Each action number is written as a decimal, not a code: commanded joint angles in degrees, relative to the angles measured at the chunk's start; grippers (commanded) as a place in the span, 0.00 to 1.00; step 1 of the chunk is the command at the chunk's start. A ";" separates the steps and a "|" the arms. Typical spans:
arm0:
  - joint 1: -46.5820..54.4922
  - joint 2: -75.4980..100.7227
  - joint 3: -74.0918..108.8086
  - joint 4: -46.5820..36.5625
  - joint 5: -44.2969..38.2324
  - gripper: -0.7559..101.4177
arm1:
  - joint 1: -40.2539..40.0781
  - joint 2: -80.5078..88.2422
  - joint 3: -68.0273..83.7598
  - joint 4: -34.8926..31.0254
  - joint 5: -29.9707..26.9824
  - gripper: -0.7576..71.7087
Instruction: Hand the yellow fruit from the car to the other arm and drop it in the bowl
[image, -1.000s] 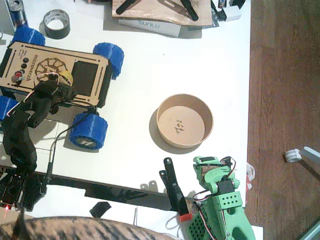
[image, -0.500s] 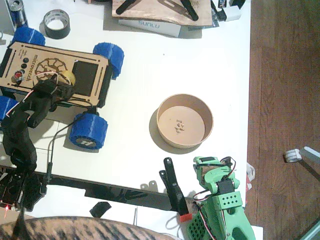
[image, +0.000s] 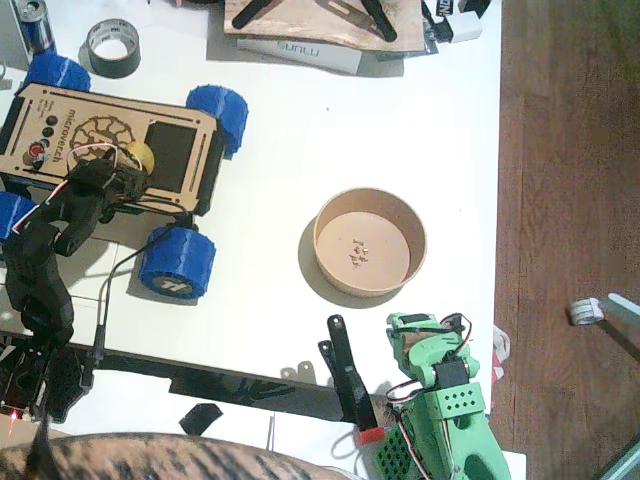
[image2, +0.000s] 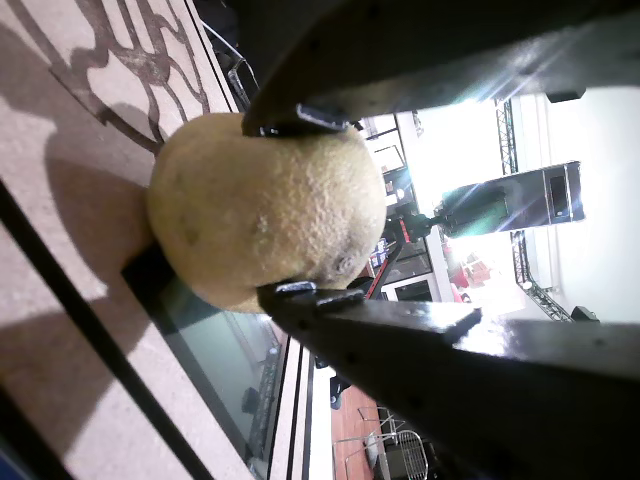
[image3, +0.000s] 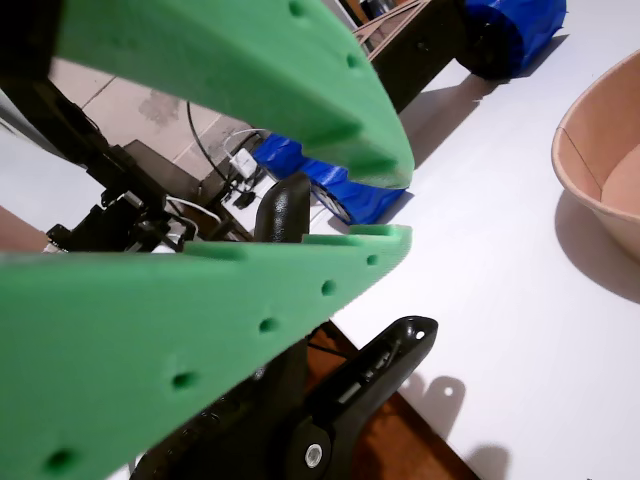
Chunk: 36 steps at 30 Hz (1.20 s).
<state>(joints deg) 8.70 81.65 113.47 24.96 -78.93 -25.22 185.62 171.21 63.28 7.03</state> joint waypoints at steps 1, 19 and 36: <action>0.53 1.41 -1.67 0.62 0.26 0.04 | 0.44 0.62 -2.81 0.26 -0.88 0.02; 6.77 53.00 11.51 24.08 -0.35 0.01 | -0.26 0.00 -4.04 0.18 -3.96 0.02; 23.91 81.21 33.75 26.98 -0.79 0.01 | -7.29 -9.58 -17.31 -9.05 -34.10 0.01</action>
<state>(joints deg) 29.62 162.95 146.78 55.99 -79.10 -29.62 176.22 157.50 56.34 -21.97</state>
